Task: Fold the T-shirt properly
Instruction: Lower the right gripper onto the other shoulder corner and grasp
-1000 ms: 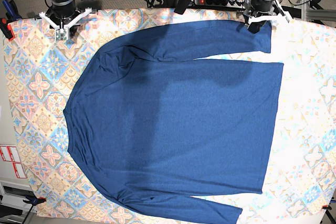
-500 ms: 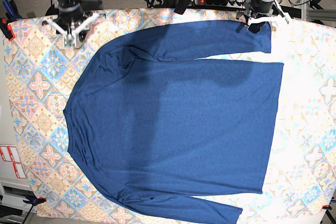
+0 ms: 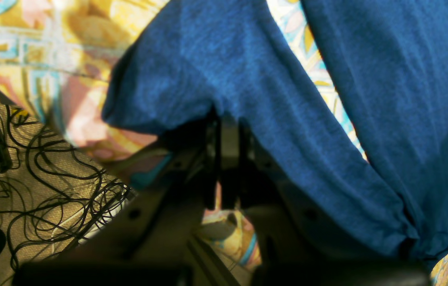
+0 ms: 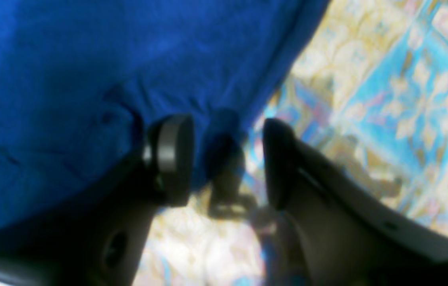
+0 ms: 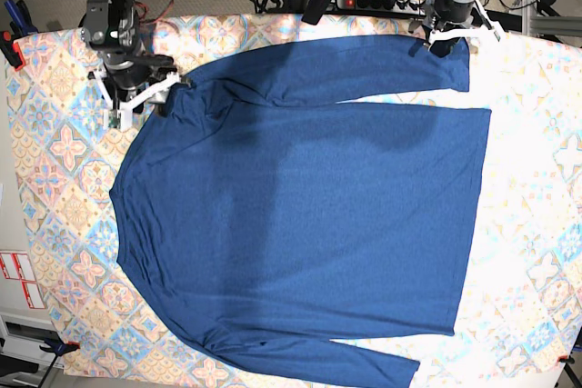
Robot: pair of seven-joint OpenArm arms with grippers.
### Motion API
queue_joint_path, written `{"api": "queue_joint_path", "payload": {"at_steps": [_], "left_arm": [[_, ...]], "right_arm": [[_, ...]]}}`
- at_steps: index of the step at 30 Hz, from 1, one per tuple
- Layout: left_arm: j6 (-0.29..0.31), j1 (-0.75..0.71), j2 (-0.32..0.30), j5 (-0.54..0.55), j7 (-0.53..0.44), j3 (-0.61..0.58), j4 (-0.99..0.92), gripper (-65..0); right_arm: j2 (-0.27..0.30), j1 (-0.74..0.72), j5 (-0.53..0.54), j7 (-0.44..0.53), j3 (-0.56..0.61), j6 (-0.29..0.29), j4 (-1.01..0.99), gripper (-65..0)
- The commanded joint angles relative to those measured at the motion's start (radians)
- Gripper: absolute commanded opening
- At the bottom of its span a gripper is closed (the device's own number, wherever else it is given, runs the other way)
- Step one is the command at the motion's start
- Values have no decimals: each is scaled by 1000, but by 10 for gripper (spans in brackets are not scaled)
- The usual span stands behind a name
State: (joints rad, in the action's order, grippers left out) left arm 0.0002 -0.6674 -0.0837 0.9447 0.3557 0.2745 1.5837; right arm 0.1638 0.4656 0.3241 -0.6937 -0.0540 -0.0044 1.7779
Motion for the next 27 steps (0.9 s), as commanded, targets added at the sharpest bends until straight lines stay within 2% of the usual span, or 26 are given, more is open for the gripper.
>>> {"api": "queue_joint_path", "payload": {"at_steps": [1,9,27], "left_arm": [[4,-10,-4,4,13,-1,7,-650],[4,-10,-4,3,13,-1,7,-650],[4,-10,-4,3,13,-1,7,-650]], "right_arm": [[7,2,2,7,-4,1,-8,-369],[7,-72,2,13,-2,1,-168,-369],[6,-127,5,9,27,1,-181,-369]]}}
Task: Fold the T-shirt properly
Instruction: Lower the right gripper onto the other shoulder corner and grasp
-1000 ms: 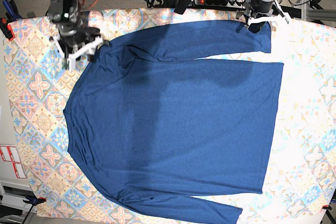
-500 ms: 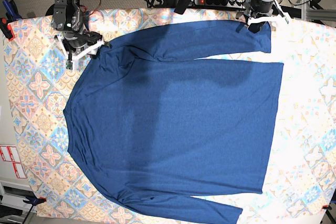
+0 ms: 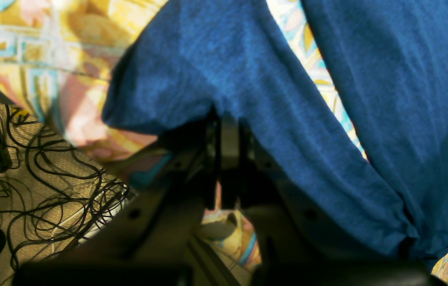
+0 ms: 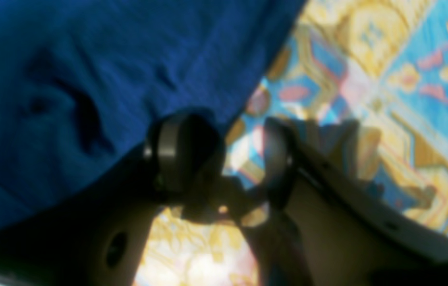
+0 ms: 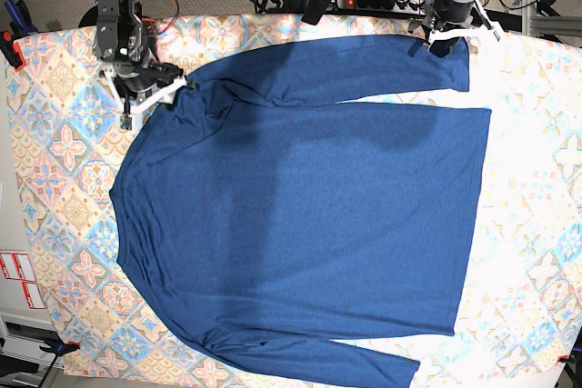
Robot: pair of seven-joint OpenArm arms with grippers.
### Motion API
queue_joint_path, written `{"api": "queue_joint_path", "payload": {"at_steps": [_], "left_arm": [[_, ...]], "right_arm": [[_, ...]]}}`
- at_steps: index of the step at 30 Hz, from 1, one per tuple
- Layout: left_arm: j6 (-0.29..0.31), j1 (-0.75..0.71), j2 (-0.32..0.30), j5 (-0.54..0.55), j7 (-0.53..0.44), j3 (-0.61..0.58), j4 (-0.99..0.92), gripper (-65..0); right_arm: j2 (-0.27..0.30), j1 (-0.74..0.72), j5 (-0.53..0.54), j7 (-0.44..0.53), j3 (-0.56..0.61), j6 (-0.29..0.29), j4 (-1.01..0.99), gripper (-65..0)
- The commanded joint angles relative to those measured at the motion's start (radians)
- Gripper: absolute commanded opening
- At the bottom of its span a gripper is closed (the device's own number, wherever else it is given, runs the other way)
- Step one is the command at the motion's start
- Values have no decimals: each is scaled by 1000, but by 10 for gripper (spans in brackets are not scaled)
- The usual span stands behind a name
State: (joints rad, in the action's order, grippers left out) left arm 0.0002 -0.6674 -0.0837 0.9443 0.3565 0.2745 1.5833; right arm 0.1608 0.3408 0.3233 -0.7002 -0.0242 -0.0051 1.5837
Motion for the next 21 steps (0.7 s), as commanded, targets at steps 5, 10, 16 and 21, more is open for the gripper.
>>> {"api": "queue_joint_path", "payload": {"at_steps": [5,10,16,21], "left_arm": [[4,-8,-3,3,13,-1,7,-650],[4,-8,-3,3,13,-1,7,-650],[4,-8,-1,5,13,-1,7,-650],[4,-8,-1,5,13,-1,7,-650]], "right_arm": [[9,-15,6,15,-3,1,1,-369],[9,-36,6,15,-1,1,-59,-369],[9,-41,6,14,25,1,-75,-368],[9,-38,6,14,19,1,-65,-368]]}}
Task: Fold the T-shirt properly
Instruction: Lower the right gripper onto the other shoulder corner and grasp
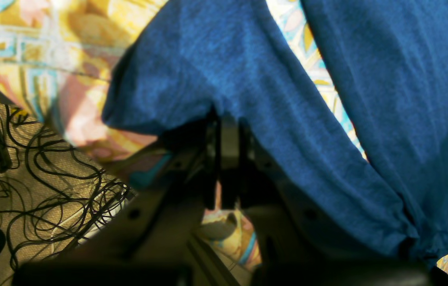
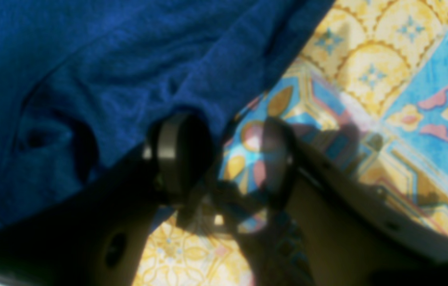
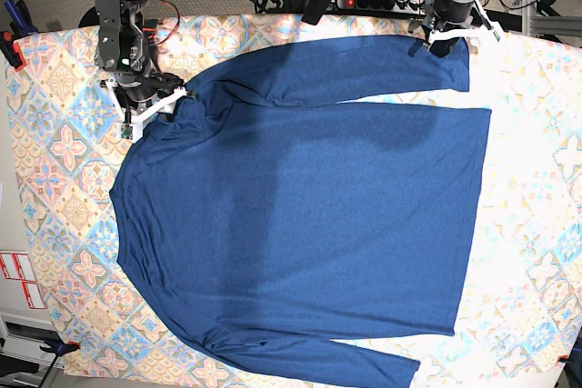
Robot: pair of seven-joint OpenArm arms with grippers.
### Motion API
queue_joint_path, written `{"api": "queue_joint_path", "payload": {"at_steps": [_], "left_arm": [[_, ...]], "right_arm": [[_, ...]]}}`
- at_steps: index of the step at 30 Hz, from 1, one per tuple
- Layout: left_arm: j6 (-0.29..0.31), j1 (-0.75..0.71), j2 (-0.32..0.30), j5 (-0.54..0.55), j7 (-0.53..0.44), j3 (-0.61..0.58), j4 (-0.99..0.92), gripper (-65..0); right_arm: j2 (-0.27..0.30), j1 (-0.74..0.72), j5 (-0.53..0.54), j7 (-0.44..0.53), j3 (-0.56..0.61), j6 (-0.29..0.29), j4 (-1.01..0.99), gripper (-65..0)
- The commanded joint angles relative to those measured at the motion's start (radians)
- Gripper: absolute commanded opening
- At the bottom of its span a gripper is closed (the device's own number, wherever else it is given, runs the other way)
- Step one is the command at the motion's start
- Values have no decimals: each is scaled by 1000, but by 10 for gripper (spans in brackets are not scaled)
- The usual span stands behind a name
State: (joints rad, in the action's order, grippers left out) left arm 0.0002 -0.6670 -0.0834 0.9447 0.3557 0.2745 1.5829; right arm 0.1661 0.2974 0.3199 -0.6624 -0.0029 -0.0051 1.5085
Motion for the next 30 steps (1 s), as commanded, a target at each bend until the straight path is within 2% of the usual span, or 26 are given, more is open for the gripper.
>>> {"api": "queue_joint_path", "payload": {"at_steps": [1,7,10,25,27,30], "left_arm": [[4,-9,-2,4,13,-1,7,-650],[4,-9,-2,4,13,-1,7,-650],[4,-9,-2,4,13,-1,7,-650],[4,-9,-2,4,13,-1,7,-650],[4,-9,-3,4,13,-1,7,-650],[4,-7,-5,4,13,1,7,-650]], "right_arm": [[3,6,17,-24,-4,1,16,-368],[10,7,157,-24,-4,1,53,-368],[10,7,190,-24,-3,1,51,-368],[8,3,193,-24,4,1,-26,-374],[8,3,198,-24,4,1,-33,-420],[8,3,198,-24,1,1,-36,-552]]}}
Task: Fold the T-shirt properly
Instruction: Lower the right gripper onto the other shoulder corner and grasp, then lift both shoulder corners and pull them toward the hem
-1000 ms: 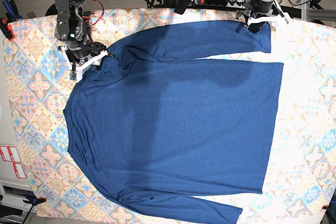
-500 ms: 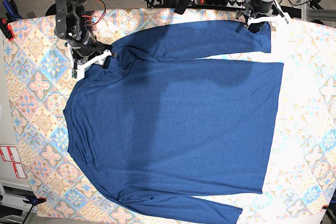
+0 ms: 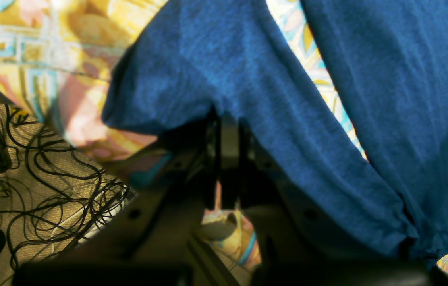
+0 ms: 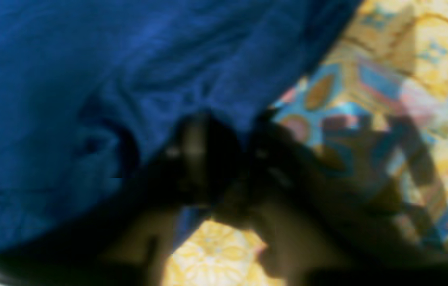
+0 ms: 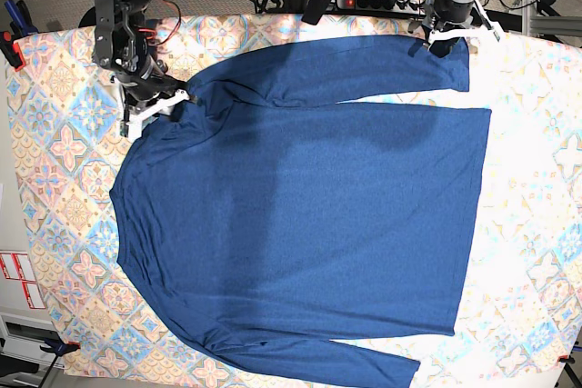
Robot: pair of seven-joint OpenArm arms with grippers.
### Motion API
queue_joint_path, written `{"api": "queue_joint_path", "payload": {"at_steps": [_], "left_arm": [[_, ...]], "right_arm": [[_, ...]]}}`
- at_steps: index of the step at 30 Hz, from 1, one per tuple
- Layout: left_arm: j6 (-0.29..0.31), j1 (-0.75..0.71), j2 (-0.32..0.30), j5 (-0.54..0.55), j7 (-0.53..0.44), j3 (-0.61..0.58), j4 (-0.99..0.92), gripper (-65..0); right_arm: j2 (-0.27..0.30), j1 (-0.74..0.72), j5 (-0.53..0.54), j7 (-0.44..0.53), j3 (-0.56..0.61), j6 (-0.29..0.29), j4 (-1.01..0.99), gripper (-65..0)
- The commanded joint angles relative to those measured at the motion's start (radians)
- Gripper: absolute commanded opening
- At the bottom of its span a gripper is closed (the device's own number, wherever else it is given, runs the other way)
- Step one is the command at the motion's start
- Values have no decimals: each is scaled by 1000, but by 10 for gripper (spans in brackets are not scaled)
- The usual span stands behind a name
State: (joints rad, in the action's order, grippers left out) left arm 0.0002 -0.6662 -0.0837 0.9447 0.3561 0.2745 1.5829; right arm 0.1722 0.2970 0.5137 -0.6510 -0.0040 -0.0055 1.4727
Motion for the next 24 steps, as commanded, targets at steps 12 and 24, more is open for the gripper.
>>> {"api": "queue_joint_path", "payload": {"at_steps": [12,24], "left_arm": [[4,-11,-6,4,11,4,87,-650],[4,-11,-6,4,13,72,210,-650]], "right_arm": [[5,8,1,-69,-6,2,136,-645],[5,5,3,-65,-6,2,199,-646]]}}
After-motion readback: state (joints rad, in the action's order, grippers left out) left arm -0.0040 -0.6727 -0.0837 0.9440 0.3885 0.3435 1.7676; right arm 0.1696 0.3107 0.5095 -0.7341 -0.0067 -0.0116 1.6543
